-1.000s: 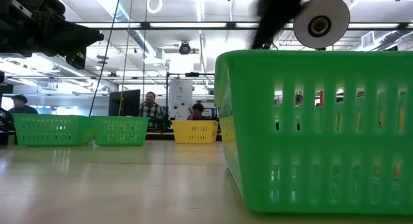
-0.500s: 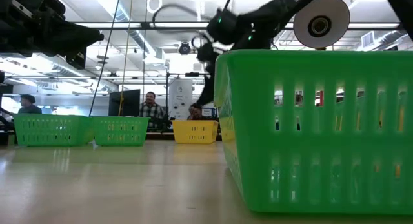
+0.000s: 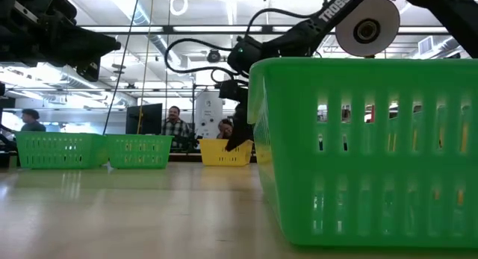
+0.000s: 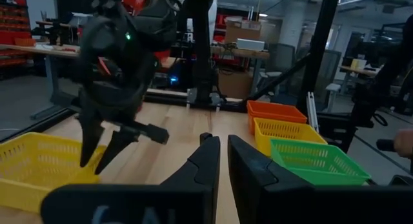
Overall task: Stack baskets by color
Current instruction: Stack the top center yellow basket on the bottom right yellow basket, then stack the top yellow basket on the bottom yellow basket
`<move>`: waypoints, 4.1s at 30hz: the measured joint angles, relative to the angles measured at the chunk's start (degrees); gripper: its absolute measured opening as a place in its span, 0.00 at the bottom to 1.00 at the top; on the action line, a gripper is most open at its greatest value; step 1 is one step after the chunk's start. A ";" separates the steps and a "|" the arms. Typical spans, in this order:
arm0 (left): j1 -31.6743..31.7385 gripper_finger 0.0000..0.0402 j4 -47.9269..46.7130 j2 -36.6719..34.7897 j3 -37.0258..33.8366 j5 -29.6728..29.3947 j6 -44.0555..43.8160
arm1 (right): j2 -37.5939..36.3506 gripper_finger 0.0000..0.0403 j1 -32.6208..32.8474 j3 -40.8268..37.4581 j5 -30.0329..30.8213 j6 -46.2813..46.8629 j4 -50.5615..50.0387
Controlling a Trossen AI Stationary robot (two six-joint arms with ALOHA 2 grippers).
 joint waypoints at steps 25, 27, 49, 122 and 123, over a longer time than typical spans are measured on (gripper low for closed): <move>0.00 0.09 0.13 0.00 0.00 -0.01 -0.01 | -22.71 0.02 62.15 0.04 21.32 47.90 -34.34; 0.00 0.08 0.15 0.00 0.00 0.00 0.00 | -21.20 0.02 66.09 0.02 22.98 54.13 -34.33; 0.00 0.07 0.13 -0.02 0.00 -0.02 0.00 | -9.54 0.11 73.33 -0.04 25.17 70.15 -39.31; 48.58 0.20 -57.62 81.21 68.26 -2.65 -13.71 | -28.61 0.02 47.11 -29.75 33.15 22.37 17.47; 49.13 0.23 -57.57 82.29 68.28 -1.47 -13.85 | -28.61 0.02 47.63 -30.13 33.69 22.46 17.52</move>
